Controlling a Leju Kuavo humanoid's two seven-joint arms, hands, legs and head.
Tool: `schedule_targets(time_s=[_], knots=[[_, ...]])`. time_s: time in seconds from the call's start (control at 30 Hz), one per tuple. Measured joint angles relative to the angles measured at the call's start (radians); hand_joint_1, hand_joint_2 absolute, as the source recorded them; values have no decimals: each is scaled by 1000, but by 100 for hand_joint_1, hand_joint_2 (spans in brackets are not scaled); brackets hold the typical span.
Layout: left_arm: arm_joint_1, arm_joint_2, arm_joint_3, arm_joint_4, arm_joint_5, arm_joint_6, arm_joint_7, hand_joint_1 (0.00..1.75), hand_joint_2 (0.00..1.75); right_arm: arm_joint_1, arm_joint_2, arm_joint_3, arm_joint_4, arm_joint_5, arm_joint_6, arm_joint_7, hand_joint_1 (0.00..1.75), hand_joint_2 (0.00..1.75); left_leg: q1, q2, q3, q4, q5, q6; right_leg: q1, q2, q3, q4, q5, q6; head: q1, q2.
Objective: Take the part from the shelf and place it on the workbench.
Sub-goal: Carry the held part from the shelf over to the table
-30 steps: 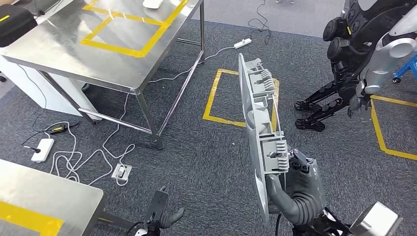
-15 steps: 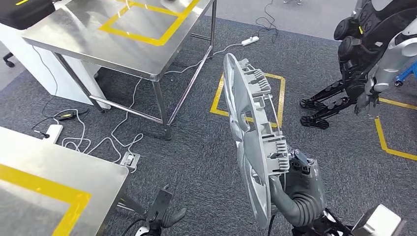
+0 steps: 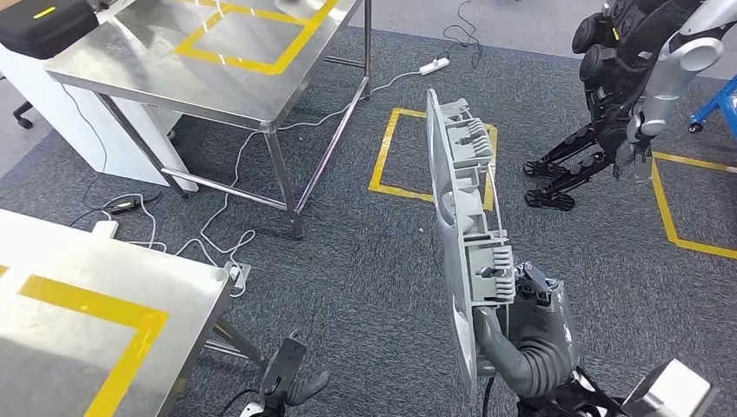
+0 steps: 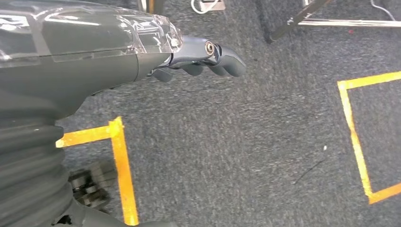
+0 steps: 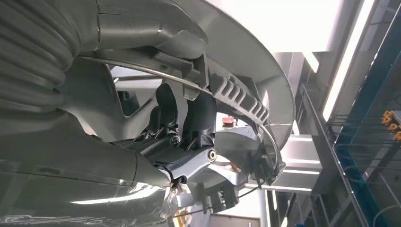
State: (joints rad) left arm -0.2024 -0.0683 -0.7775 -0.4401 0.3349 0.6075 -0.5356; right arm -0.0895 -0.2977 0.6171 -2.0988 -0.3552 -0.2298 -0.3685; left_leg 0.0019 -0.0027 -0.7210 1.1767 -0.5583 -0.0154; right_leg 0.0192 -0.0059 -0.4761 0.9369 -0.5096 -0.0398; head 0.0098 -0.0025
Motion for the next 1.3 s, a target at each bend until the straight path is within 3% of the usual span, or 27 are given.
schedule_targets(time_s=[0.03,0.07,0.1,0.2,0.27,0.33,0.4,0.47,0.53,0.57,0.6,0.67,0.73,0.8,0.87,0.93,1.0,1.03,1.1,1.17,1.2,1.27,1.3], knots=[[0,1,-1,0,0,-1,2,0,175,1,1,0,1,0,0,0,175,175,3,0,-15,55,-26,-6,0,-2,-9,2,5,1,-1,0],[1,2,-2,0,1,-2,3,0,175,2,2,0,2,0,-1,0,175,175,6,0,-19,88,-31,-11,-1,-5,-19,6,10,3,-1,0],[1,2,-3,0,2,-3,5,0,175,2,2,0,4,0,-2,0,175,175,9,1,-5,87,-19,-16,-2,-6,-29,12,13,6,-1,0],[0,4,-5,1,6,-4,7,0,175,2,2,0,9,4,-13,0,175,175,16,9,115,-71,34,-26,-9,-8,-56,41,11,17,-2,0],[0,4,-6,0,8,-4,8,0,175,2,2,0,9,14,-23,0,175,175,15,12,159,-138,33,-18,-9,-8,-68,61,7,28,-4,0],[1,4,-7,1,9,-4,8,0,175,3,2,0,10,20,-28,1,175,175,12,10,156,-143,31,2,-9,-8,-74,69,7,37,-4,0],[0,4,-7,0,9,-4,8,0,175,3,2,0,10,21,-30,1,175,175,14,9,151,-147,34,19,-11,-5,-84,89,-10,47,-1,0],[0,4,-8,0,9,-4,8,0,175,3,2,0,10,21,-30,1,175,175,15,9,145,-148,41,30,-15,-1,-118,174,-69,57,3,0],[1,5,-8,1,9,-4,8,0,175,3,2,0,12,24,-33,1,175,175,12,8,138,-148,45,35,-18,-1,-165,300,-132,62,5,0],[1,6,-8,1,10,-4,8,0,175,3,2,0,14,29,-35,1,175,175,10,6,135,-147,47,36,-19,0,-178,339,-143,62,5,0],[2,8,-9,2,10,-4,8,0,175,4,2,0,15,34,-39,1,175,175,8,2,133,-147,48,37,-19,1,-175,343,-135,59,5,0],[2,8,-9,4,12,-3,8,0,175,4,2,1,17,45,-47,2,175,175,5,-11,132,-147,51,35,-17,16,-126,248,-70,47,6,0],[1,7,-11,4,12,-2,9,0,175,6,2,0,16,51,-51,2,175,175,7,-28,126,-147,57,28,-16,68,-73,132,-14,33,3,0],[0,5,-16,4,14,-3,9,0,175,9,2,0,15,53,-52,2,175,175,14,-50,112,-147,69,15,-13,95,-60,90,-1,27,5,0],[3,5,-20,5,15,-3,10,0,175,9,2,0,15,53,-53,2,175,175,18,-65,103,-150,77,1,-11,69,-52,66,4,23,8,0],[4,8,-22,5,16,-2,10,0,175,8,3,1,14,53,-53,2,175,175,14,-33,82,-124,54,-6,-13,40,-36,31,8,18,2,0],[4,10,-24,6,16,-2,11,0,175,9,5,2,14,53,-53,2,175,175,11,3,34,-29,-1,-12,-14,13,-30,19,8,15,-6,0],[6,11,-25,7,15,-2,11,0,175,10,6,2,14,53,-52,2,175,175,12,5,7,28,-24,-15,-13,0,-31,21,7,14,-8,0],[9,12,-27,10,14,-2,12,0,175,13,7,4,14,53,-51,2,175,175,13,6,-15,80,-28,-20,-12,-25,-32,26,3,14,-10,0],[12,14,-29,12,11,-1,12,0,175,16,7,6,14,55,-48,2,175,175,13,24,30,5,27,-20,-12,-47,-32,36,-4,18,-10,0],[12,15,-31,13,10,-1,12,0,175,18,7,7,13,57,-46,2,175,175,8,54,64,-53,49,-16,-11,-56,-32,42,-9,21,-11,0],[11,17,-33,13,8,0,12,0,175,21,7,8,12,62,-43,1,175,175,-2,102,105,-132,68,0,-6,-72,-35,56,-20,31,-11,0],[11,17,-34,14,7,0,12,0,175,22,7,9,10,64,-42,1,175,175,-8,111,107,-140,63,9,-4,-81,-36,59,-24,35,-10,0]])
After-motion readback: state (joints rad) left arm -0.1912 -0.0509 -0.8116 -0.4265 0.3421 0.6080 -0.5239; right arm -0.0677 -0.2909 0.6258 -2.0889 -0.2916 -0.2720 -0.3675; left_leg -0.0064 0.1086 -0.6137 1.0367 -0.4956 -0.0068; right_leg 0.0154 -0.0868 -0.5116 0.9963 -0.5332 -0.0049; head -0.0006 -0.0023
